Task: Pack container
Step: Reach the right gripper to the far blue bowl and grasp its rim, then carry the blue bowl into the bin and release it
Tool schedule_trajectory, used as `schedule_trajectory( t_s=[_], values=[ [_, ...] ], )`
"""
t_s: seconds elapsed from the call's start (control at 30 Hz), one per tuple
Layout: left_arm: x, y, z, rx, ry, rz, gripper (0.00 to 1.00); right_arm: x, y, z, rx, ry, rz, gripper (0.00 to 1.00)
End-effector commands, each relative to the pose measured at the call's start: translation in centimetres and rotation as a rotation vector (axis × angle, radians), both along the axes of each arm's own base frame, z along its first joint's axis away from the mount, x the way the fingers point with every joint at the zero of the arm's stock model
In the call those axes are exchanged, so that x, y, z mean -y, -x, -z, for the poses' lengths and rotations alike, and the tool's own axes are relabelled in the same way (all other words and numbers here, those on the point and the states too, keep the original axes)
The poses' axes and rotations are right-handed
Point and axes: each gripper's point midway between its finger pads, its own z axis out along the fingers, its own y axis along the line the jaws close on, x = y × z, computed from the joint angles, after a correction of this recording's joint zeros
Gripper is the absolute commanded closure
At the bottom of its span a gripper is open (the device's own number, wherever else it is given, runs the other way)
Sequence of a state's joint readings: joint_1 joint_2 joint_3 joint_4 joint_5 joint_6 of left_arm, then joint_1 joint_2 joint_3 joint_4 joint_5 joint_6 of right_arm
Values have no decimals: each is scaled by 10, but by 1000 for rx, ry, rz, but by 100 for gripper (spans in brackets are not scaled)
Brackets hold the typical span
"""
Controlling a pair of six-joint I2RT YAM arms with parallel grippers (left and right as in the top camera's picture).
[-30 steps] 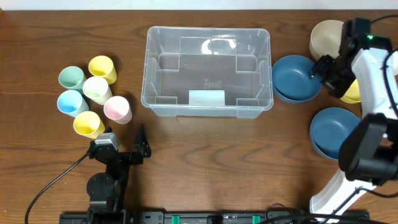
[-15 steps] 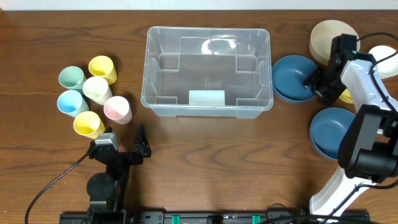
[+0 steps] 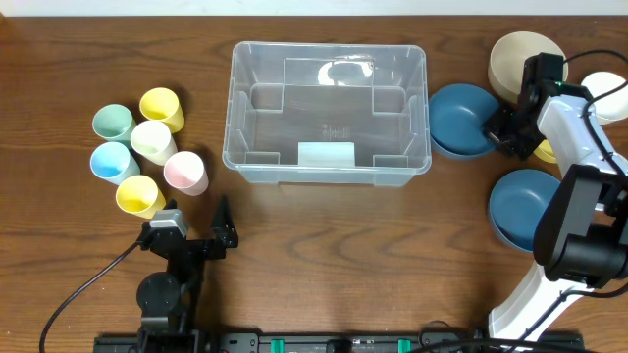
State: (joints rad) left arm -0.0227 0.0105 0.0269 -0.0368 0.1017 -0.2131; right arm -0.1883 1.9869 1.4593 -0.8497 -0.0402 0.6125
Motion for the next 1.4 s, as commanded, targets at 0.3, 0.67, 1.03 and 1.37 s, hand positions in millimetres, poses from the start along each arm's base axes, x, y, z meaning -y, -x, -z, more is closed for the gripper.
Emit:
schedule_trajectory(
  t_s=[0.3,0.67,1.03,1.37],
  values=[
    [2,0,16,-41,-1,12,2,1,-1,-20,22,26,-40,98],
    [2,0,16,-41,0,12,2,-2,13,-165,220,89,-108,98],
    [2,0,16,-41,-1,12,2,-118,24,-291,702,82,-734,98],
    [2,0,16,-41,0,12,2,-195,-11,-219,504,374,-936,98]
  ],
)
